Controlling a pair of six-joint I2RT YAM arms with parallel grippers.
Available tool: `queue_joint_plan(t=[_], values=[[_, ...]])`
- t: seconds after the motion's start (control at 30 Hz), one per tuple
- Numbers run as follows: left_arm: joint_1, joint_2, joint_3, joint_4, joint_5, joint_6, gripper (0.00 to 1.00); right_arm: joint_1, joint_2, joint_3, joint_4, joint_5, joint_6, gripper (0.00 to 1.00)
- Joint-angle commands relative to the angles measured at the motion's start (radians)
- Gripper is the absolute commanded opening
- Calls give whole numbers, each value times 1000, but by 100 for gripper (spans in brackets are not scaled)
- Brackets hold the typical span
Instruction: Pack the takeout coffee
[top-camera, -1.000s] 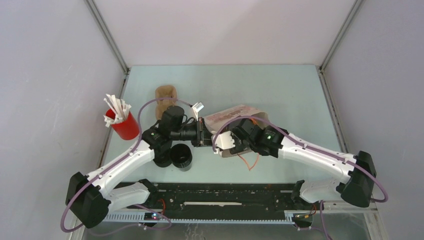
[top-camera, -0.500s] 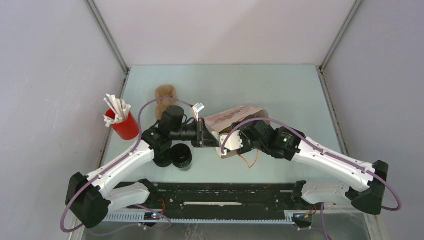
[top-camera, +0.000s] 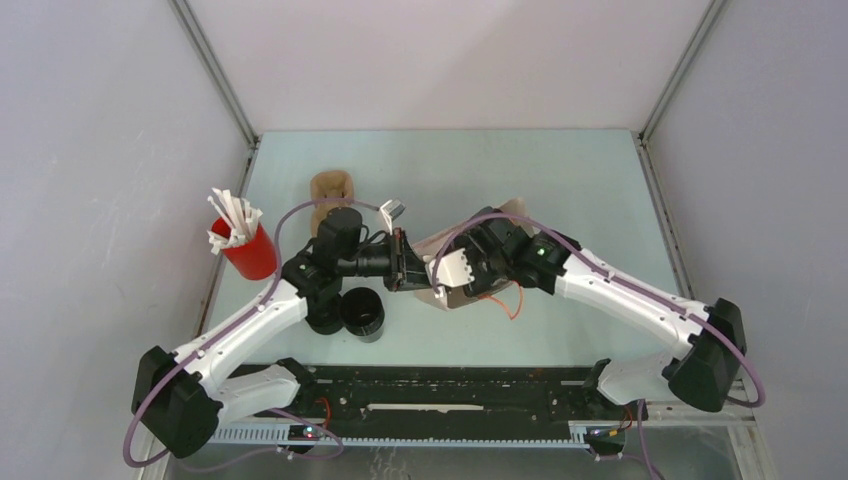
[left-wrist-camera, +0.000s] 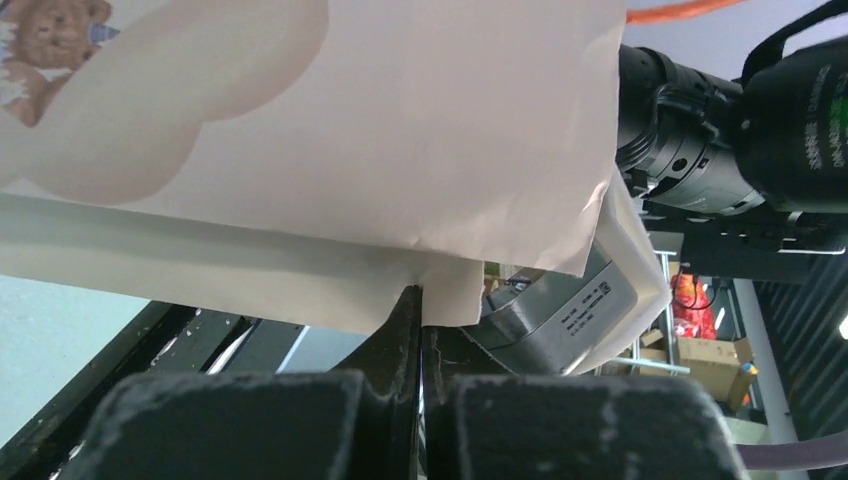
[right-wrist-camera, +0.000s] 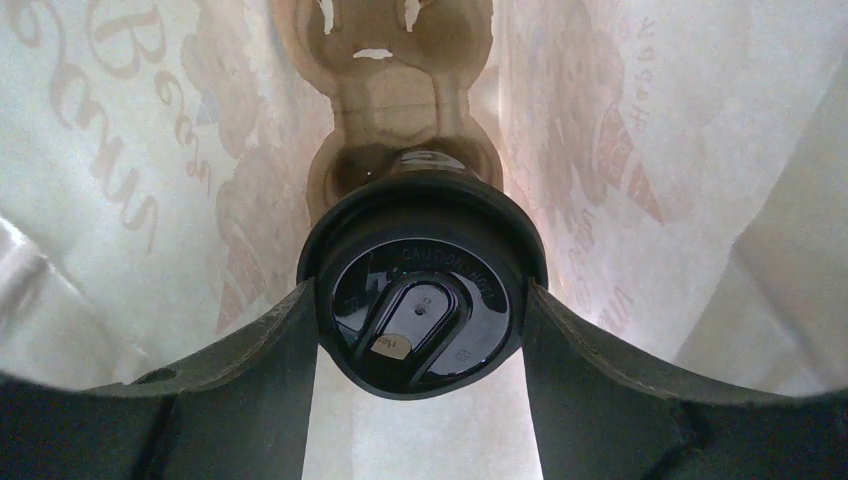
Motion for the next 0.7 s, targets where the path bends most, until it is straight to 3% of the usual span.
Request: queue_joint_plan(t=[0.0, 0.2, 0.27, 0.43, 0.67], values=[[16, -36, 32, 113, 88, -96, 0, -52, 82, 90, -18, -102, -47, 1], [50, -24, 66, 75, 107, -85, 0, -84, 160, 163, -72, -158, -96, 0], [50, -22, 107, -1, 97, -36, 0, -87, 152, 173, -93, -171, -84, 0], [39, -13, 140, -12, 109, -22, 0, -55, 85, 174, -172, -145, -26, 0], [-100, 29, 221, -42, 160, 25, 0, 51, -40, 174, -364, -22, 101, 0]])
